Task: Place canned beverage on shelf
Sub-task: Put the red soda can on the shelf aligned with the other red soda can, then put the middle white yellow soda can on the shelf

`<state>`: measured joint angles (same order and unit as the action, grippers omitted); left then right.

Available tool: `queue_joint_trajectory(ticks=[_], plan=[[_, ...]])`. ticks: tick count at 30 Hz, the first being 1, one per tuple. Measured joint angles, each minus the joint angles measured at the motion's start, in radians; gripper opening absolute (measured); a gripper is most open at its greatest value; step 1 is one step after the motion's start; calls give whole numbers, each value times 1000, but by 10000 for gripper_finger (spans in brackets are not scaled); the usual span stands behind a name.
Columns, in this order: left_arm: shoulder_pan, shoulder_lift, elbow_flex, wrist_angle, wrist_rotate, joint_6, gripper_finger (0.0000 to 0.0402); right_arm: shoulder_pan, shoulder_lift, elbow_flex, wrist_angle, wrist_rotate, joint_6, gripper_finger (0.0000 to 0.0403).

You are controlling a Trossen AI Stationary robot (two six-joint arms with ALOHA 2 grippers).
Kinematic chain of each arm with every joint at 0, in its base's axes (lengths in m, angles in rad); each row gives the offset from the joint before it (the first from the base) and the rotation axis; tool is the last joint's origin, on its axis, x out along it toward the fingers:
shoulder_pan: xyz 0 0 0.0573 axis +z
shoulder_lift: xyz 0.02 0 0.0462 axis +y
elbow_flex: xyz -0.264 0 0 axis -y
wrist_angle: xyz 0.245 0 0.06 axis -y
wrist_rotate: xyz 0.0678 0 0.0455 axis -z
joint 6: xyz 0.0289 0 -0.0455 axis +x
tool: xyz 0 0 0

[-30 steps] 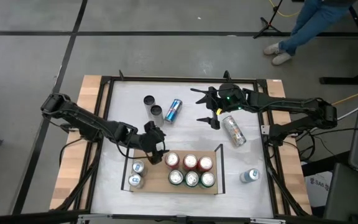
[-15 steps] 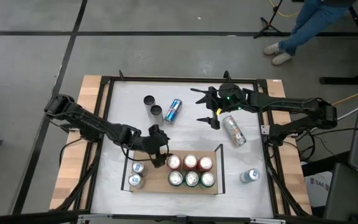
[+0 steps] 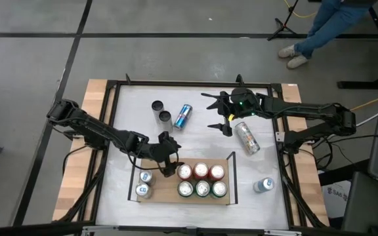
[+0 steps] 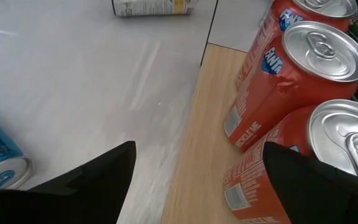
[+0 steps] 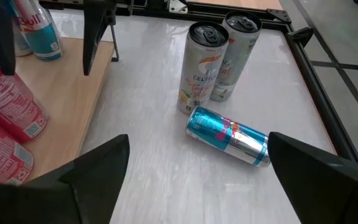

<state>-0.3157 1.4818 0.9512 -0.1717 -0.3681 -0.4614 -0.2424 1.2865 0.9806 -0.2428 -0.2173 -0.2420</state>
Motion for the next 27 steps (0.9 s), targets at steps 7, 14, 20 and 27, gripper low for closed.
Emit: queue_joint_trajectory(ticks=[7, 14, 20, 27], plan=[[0, 0, 0, 2, 0, 0, 350, 0, 0, 0, 0, 0, 0, 372], [4, 0, 0, 3, -13, 0, 350, 0, 0, 0, 0, 0, 0, 372], [32, 0, 0, 3, -14, 0, 350, 0, 0, 0, 0, 0, 0, 372], [91, -21, 0, 1, -14, 0, 350, 0, 0, 0, 0, 0, 0, 372]])
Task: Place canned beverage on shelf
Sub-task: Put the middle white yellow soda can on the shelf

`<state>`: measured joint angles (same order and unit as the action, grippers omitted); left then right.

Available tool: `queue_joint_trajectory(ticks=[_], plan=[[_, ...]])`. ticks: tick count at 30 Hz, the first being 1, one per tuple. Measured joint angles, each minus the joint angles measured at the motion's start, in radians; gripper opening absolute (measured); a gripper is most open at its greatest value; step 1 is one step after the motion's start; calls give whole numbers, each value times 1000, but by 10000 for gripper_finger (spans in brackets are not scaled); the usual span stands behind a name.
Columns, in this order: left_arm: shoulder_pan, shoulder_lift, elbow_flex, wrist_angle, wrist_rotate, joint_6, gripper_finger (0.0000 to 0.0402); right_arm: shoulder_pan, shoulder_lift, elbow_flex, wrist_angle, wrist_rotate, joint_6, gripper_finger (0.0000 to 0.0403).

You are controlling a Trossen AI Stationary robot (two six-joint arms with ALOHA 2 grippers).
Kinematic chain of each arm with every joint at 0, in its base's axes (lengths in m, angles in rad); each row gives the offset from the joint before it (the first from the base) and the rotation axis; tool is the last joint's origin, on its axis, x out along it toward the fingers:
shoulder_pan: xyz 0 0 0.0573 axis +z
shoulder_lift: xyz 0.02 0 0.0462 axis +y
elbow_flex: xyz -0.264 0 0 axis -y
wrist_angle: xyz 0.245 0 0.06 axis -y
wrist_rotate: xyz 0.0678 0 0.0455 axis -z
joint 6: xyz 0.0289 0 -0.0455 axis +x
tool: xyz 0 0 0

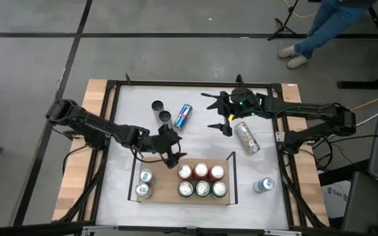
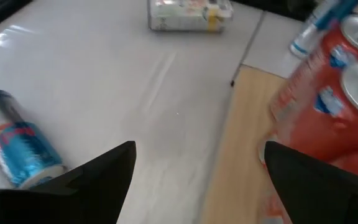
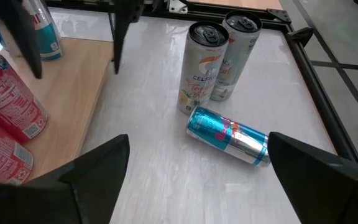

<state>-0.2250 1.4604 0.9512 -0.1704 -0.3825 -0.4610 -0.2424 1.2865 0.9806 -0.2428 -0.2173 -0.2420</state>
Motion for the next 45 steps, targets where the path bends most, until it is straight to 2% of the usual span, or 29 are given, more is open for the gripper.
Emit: queue_joint_trajectory(ticks=[15, 23, 30, 37, 45], plan=[[177, -74, 0, 5, -1, 0, 350, 0, 0, 0, 0, 7, 1, 372], [257, -160, 0, 0, -1, -10, 350, 0, 0, 0, 0, 6, 1, 372], [306, -257, 1, -56, -31, -146, 350, 0, 18, 0, 0, 6, 1, 372], [308, -333, 1, -283, -84, -347, 350, 0, 42, 0, 2, 6, 1, 372], [308, -329, 1, -479, -81, -602, 350, 0, 42, 0, 9, 7, 1, 372]])
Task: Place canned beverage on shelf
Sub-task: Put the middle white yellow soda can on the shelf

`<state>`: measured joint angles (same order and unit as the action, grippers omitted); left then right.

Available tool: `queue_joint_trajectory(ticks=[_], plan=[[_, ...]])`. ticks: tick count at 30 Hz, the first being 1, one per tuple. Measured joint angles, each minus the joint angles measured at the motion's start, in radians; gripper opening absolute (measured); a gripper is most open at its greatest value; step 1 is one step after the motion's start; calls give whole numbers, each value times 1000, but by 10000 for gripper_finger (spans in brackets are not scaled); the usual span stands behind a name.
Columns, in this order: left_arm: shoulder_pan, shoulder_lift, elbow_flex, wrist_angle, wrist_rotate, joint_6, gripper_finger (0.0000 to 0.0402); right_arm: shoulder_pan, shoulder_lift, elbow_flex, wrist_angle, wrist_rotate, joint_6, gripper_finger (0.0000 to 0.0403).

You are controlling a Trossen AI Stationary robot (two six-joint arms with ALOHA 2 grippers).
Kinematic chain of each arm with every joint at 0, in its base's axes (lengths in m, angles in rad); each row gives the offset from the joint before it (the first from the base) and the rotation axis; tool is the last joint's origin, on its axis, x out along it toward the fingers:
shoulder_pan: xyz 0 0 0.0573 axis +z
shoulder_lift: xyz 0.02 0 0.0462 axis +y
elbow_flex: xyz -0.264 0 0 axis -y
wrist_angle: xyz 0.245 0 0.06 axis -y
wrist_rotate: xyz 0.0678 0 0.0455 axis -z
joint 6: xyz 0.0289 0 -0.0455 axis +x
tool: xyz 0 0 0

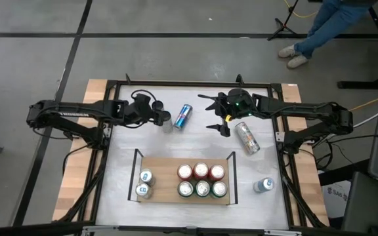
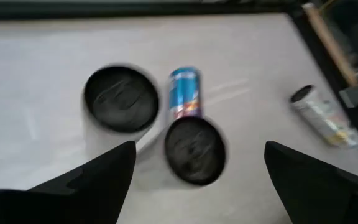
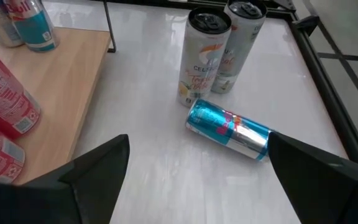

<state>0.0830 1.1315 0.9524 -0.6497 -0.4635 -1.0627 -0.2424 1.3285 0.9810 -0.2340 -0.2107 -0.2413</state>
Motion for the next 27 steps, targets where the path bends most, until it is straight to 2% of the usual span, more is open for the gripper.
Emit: queue_joint_trajectory(ticks=[10, 27], plan=[[-2, 67, 0, 16, -13, -83, 350, 0, 0, 0, 0, 11, 0, 372], [-70, 169, -1, 79, -181, -86, 350, 0, 0, 0, 0, 13, 0, 372]])
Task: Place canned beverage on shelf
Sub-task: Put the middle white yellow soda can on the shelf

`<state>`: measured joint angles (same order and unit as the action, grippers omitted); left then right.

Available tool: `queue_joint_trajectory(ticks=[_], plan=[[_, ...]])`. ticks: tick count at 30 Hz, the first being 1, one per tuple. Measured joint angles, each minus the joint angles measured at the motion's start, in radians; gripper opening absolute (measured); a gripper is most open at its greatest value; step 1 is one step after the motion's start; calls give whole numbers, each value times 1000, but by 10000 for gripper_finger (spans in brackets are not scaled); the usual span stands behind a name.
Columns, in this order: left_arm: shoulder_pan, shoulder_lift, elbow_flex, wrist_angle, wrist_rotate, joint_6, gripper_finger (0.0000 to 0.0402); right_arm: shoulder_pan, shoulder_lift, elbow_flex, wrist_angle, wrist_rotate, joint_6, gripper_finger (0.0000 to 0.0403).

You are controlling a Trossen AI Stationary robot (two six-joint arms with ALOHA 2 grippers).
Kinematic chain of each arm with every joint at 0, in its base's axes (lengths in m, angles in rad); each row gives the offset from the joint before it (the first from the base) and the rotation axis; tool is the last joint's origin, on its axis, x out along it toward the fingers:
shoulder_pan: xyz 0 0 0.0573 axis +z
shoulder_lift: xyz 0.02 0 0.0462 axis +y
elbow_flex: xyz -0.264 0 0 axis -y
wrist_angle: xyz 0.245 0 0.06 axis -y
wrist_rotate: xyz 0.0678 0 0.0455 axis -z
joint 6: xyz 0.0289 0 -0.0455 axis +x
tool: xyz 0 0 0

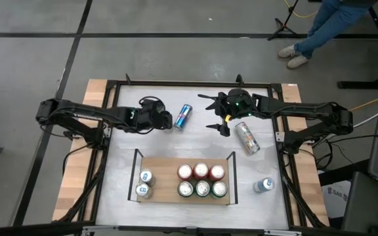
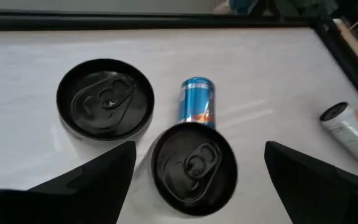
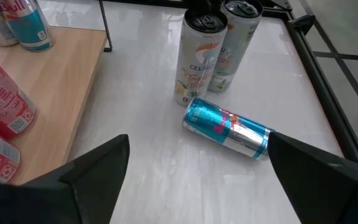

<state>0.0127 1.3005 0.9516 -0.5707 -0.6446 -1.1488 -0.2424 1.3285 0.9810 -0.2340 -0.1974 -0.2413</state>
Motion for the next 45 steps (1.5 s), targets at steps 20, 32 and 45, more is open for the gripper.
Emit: queue_joint_trajectory(ticks=[20, 32, 45], plan=[[-21, 120, 0, 42, -26, 2, 349, 0, 0, 0, 0, 0, 0, 372], [-20, 197, 0, 59, -24, -66, 349, 0, 0, 0, 0, -1, 0, 372], [-20, 199, 0, 54, -36, -71, 275, 0, 0, 0, 0, -1, 0, 372]])
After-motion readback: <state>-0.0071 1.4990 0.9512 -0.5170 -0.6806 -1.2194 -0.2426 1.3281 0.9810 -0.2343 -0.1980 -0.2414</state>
